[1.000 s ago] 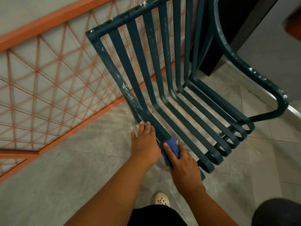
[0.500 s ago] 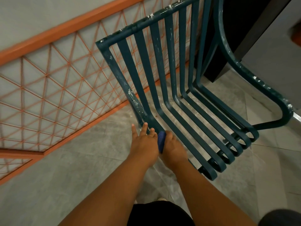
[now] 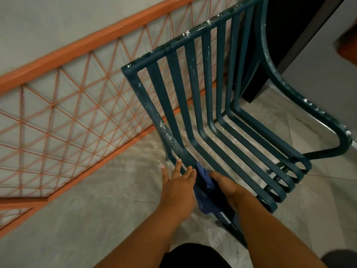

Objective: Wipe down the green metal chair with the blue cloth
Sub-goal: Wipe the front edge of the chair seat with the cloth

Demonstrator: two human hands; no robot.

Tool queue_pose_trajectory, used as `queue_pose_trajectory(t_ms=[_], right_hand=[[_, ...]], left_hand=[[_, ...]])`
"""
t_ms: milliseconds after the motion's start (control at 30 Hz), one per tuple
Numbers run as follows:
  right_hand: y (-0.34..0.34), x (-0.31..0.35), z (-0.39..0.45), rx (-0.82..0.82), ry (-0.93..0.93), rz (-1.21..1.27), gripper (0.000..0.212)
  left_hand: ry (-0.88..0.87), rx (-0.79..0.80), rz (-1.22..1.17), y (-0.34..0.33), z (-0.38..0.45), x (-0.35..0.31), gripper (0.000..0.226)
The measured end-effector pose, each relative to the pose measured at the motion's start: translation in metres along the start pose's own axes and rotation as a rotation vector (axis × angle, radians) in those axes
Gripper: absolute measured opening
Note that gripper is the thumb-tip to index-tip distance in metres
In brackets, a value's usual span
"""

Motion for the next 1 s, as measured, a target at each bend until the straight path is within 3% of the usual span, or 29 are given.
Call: queue_pose_trajectory(t_ms=[267, 400, 533, 600, 700, 833, 1000], right_hand=[[-0.047, 0.064, 0.034, -0.02, 0.219, -0.008, 0.05], [-0.063, 0.066, 0.01, -0.268, 0.661, -0.273, 0.038], [-0.071, 0.029, -0.006, -0.501, 0.993, -0.699, 0.06], [-0.073, 0.019, 0.002, -0.597, 0.911, -0.87, 0.069], [-0.087, 0.034, 0.004, -0.66, 0.712, -0.807, 0.072], [-0.107, 0.044, 0.009, -0.633, 0.879, -0.921, 0.082], [-0.082, 0.014, 0.002, -0.617, 1.069, -1.152, 0.095]], left_hand=[[0.113, -0.234, -0.157, 0.016, 0.01, 0.057, 0.07], [0.194, -0.278, -0.228, 0.02, 0.021, 0.07, 0.069], [0.244, -0.272, -0.268, 0.02, 0.023, 0.075, 0.066], [0.243, -0.259, -0.264, 0.019, 0.022, 0.077, 0.066], [0.247, -0.256, -0.252, 0.016, 0.018, 0.081, 0.064], [0.274, -0.276, -0.268, 0.013, 0.016, 0.085, 0.064], [0.266, -0.263, -0.269, 0.014, 0.012, 0.087, 0.063]])
Point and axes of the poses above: each hand's wrist, its own z-axis towards the middle knuckle, its own y-axis out of the back of the hand, x = y × z, the point moved 2 cm from there along z, towards the middle knuckle, and after that the axes turned 2 degrees about -x, right-handed, at the moved point
